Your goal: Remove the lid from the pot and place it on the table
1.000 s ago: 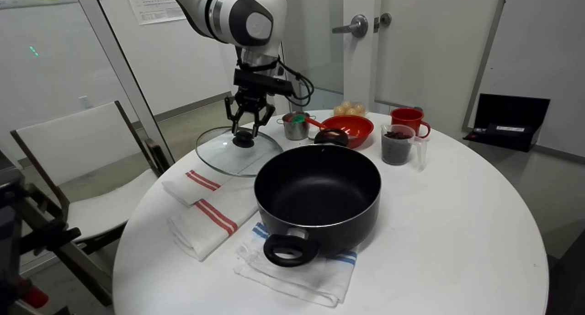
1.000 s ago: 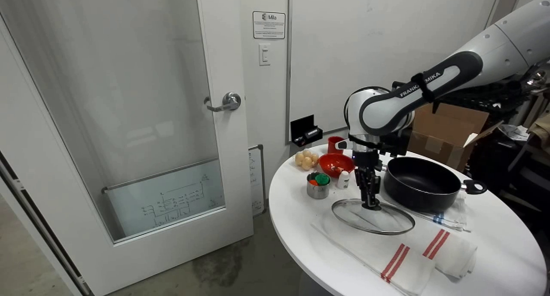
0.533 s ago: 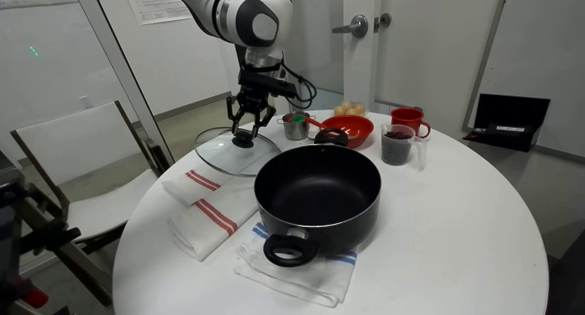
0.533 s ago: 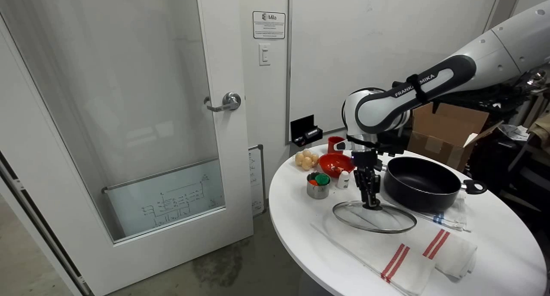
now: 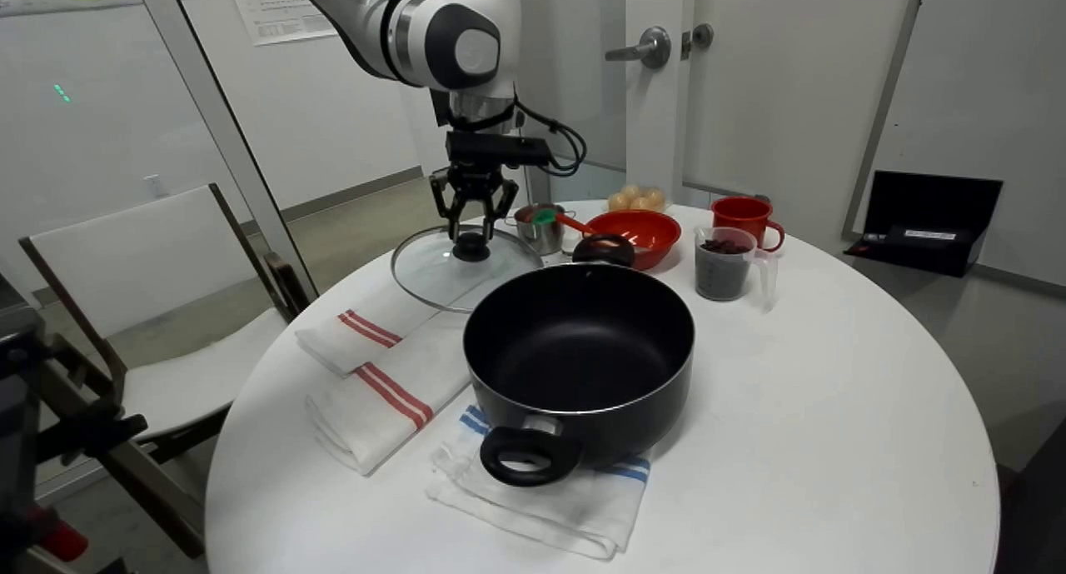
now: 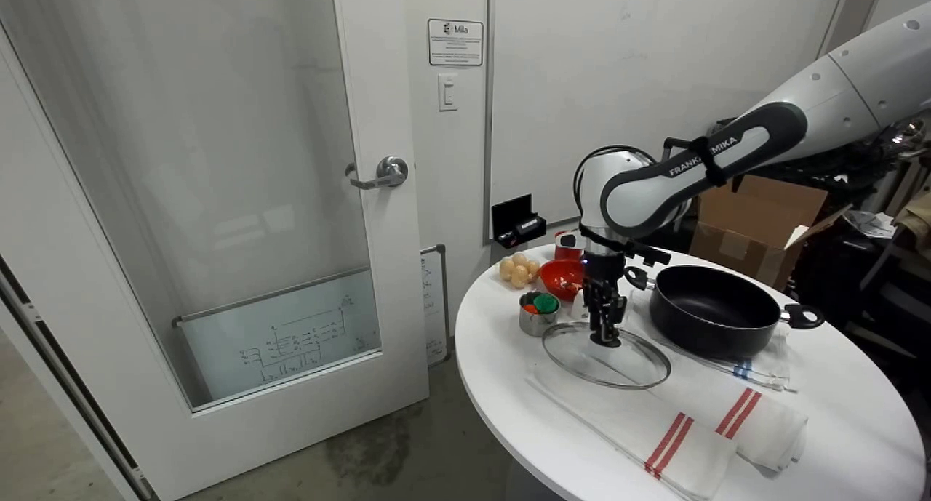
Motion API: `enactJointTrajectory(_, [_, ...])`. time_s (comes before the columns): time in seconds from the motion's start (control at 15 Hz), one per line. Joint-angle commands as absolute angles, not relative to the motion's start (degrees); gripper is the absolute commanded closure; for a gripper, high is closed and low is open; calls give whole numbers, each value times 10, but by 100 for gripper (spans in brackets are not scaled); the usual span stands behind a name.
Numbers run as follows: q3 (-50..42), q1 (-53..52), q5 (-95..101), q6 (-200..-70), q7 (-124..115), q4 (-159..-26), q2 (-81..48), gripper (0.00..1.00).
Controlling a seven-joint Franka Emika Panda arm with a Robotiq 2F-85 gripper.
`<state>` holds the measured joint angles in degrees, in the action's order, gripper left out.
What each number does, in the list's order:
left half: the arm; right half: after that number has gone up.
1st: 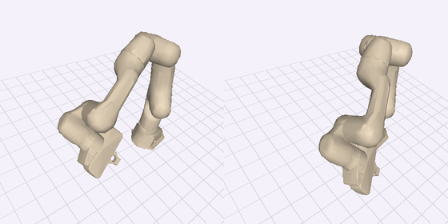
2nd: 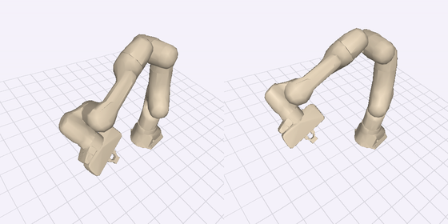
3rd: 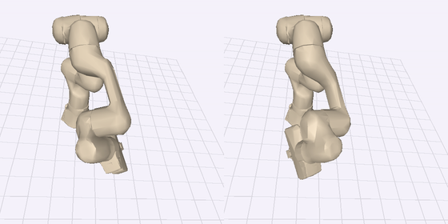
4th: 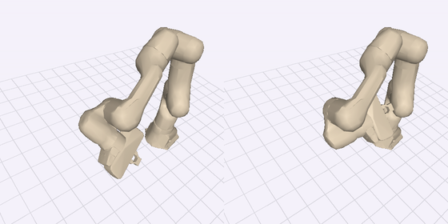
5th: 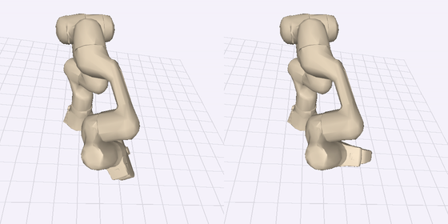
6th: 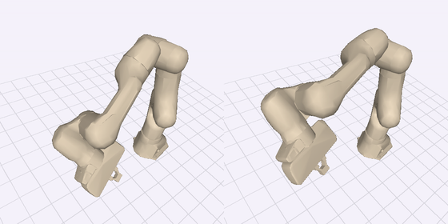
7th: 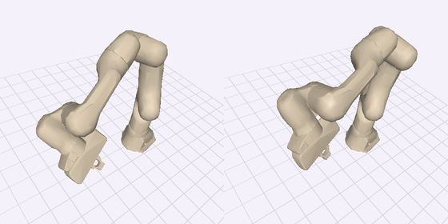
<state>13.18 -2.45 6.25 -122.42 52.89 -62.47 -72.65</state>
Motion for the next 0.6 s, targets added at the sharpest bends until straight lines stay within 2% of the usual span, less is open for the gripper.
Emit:
enactJointTrajectory(0.0, [121, -31, 85, -1270, 530, -664, -702, 77])
enactJointTrajectory(0.53, [82, -52, 141, -1323, 516, -714, -679, 77])
